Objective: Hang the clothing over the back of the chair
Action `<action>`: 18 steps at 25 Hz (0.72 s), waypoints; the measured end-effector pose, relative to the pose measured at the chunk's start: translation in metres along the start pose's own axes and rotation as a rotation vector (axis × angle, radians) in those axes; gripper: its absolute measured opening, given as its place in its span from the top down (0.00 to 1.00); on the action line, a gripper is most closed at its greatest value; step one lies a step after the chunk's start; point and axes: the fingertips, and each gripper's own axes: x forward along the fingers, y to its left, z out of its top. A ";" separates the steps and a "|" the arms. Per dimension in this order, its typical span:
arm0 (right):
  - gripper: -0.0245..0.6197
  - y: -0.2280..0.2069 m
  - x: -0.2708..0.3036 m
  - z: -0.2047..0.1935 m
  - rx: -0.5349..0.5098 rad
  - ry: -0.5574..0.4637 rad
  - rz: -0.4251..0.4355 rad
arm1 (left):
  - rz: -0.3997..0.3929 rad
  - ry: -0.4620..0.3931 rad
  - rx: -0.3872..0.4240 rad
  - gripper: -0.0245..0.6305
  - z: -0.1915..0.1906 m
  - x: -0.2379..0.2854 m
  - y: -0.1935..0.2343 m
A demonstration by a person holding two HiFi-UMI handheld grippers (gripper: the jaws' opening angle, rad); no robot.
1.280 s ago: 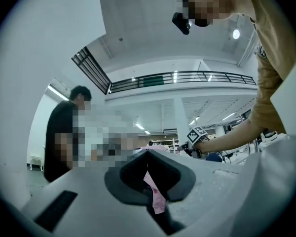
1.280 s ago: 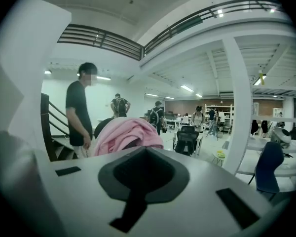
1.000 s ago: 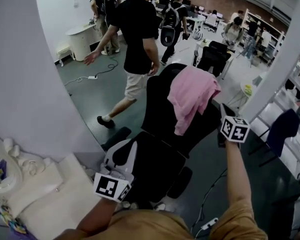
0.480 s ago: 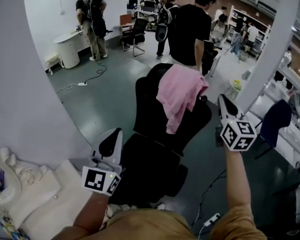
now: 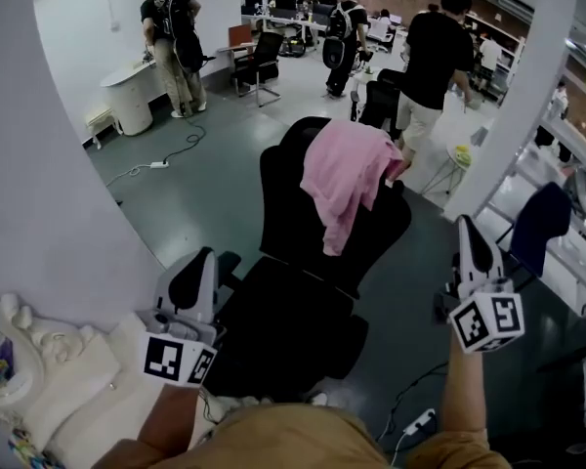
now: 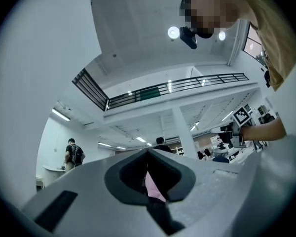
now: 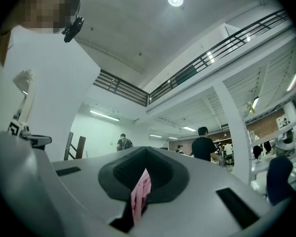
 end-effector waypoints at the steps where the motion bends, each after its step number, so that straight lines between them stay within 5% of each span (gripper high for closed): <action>1: 0.96 -0.001 -0.006 0.002 0.005 -0.005 -0.001 | 0.003 -0.004 0.007 0.96 0.002 -0.001 0.001; 9: 0.96 -0.003 -0.059 0.004 -0.075 0.016 -0.043 | 0.021 0.007 0.002 0.96 0.010 -0.016 0.006; 18: 0.96 -0.012 -0.111 -0.027 -0.137 0.077 -0.206 | 0.050 0.046 -0.016 0.96 -0.006 -0.034 0.003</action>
